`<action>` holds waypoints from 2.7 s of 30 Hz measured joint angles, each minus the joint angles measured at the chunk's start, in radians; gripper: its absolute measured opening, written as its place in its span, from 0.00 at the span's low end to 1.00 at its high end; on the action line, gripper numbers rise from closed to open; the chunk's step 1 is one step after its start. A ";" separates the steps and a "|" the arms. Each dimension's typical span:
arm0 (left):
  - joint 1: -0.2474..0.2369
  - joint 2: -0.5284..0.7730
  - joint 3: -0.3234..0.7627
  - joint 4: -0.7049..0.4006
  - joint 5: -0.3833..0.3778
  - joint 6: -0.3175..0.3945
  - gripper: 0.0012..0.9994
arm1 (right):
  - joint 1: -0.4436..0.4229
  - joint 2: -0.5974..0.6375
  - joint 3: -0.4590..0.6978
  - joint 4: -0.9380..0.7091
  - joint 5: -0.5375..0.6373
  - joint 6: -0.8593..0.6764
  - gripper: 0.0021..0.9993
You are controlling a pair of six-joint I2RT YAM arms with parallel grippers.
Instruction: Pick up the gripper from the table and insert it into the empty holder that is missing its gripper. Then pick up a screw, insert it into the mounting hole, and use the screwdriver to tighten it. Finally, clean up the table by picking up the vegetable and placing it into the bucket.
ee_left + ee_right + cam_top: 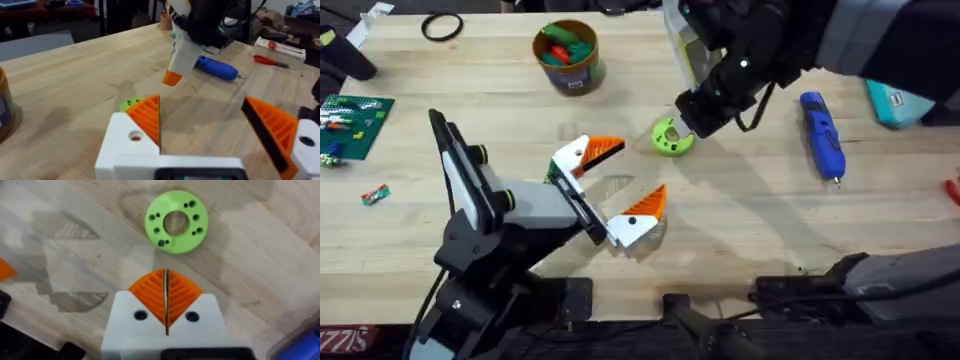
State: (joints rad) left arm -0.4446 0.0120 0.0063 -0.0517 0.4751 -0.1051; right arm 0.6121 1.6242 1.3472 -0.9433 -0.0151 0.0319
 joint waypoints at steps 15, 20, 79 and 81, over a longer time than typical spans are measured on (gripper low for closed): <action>0.000 0.000 0.000 0.000 0.000 0.000 0.99 | 0.000 -0.002 -0.124 0.146 -0.001 -0.009 0.63; 0.000 0.000 0.000 0.000 0.000 0.000 0.99 | 0.004 0.030 -0.131 0.159 -0.001 -0.010 0.76; 0.000 0.000 0.000 0.000 0.000 0.000 0.99 | 0.027 0.141 -0.132 0.244 0.000 -0.010 0.00; 0.000 0.000 0.000 0.000 0.000 0.000 0.99 | 0.027 0.143 -0.132 0.245 0.000 -0.010 0.00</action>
State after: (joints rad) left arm -0.4446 0.0120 0.0063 -0.0517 0.4751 -0.1051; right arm 0.6388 1.7668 1.2148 -0.6987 -0.0154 0.0219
